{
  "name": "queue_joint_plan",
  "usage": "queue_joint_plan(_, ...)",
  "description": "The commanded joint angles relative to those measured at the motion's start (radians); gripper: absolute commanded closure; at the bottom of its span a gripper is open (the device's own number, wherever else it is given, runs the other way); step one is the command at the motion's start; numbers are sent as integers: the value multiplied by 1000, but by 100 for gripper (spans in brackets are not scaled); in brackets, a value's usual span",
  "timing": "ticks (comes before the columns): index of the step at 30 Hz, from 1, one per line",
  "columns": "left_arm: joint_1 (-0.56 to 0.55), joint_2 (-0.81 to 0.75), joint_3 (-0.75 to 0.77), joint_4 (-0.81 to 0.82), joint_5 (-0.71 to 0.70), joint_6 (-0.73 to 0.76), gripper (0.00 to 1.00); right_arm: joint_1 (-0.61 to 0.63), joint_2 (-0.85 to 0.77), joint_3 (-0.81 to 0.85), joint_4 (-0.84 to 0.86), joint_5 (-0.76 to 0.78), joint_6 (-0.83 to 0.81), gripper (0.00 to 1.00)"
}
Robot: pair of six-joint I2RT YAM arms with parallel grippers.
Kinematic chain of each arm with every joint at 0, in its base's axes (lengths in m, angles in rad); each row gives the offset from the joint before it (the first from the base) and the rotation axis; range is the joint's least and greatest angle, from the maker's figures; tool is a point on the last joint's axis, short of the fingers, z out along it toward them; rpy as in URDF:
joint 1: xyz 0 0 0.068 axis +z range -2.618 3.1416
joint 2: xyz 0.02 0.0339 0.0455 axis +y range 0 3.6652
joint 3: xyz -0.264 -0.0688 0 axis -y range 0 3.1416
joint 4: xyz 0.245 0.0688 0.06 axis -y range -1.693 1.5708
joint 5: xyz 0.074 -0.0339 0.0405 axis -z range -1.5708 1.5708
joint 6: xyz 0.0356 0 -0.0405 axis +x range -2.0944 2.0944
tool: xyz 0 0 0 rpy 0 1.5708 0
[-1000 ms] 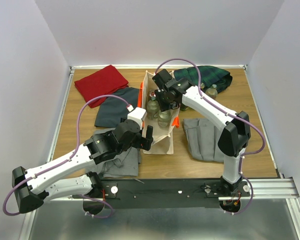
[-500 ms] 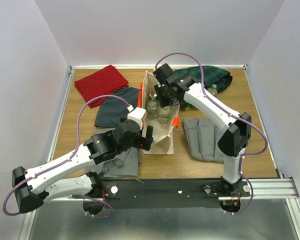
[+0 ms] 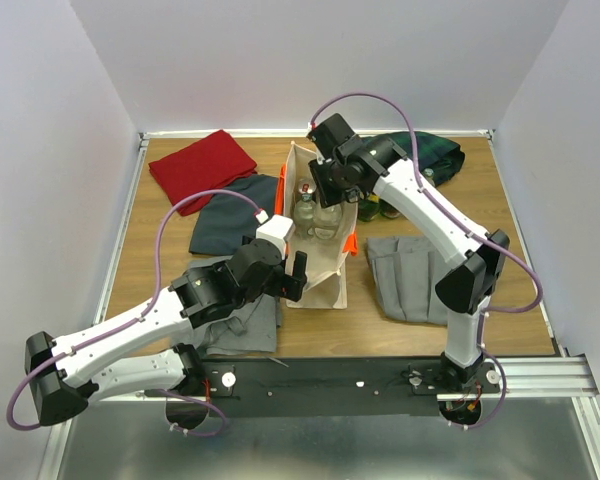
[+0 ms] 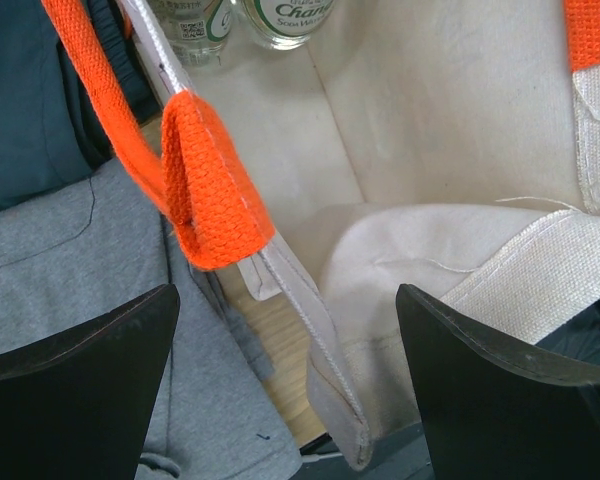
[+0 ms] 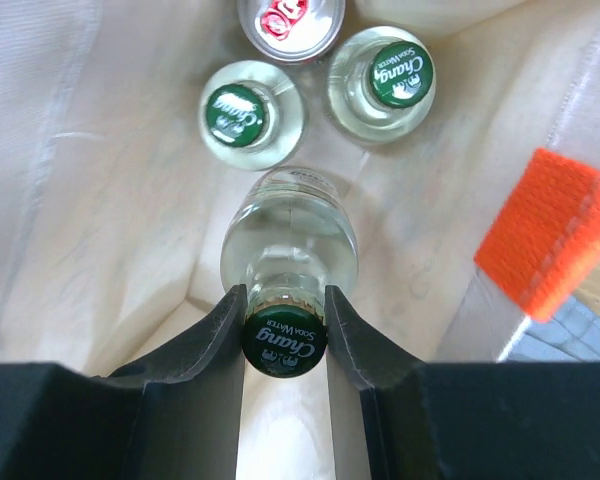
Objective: Take the beverage out of the canvas bag
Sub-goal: Take out the drink from the canvas bag.
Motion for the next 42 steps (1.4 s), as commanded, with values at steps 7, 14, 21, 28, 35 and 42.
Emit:
queue_joint_plan(7, -3, 16, -4, -55, 13, 10, 1, 18, -73, 127, -51, -78, -15, 99)
queue_joint_plan(14, -3, 13, 1, -60, 8, 12, 1, 18, -140, 152, -12, -42, 3, 99)
queue_joint_plan(21, -3, -13, 6, -71, -10, 24, 1, 18, -148, 221, -48, 74, 31, 99)
queue_joint_plan(28, -3, -20, -1, -63, -6, 26, 1, 19, -244, 204, 3, 185, 45, 99)
queue_joint_plan(35, -5, -7, 18, -60, 0, 38, 1, 18, -360, 158, 46, 355, 51, 99)
queue_joint_plan(42, -3, -19, 12, -58, 2, 32, 1, 18, -461, 84, 101, 456, 53, 99)
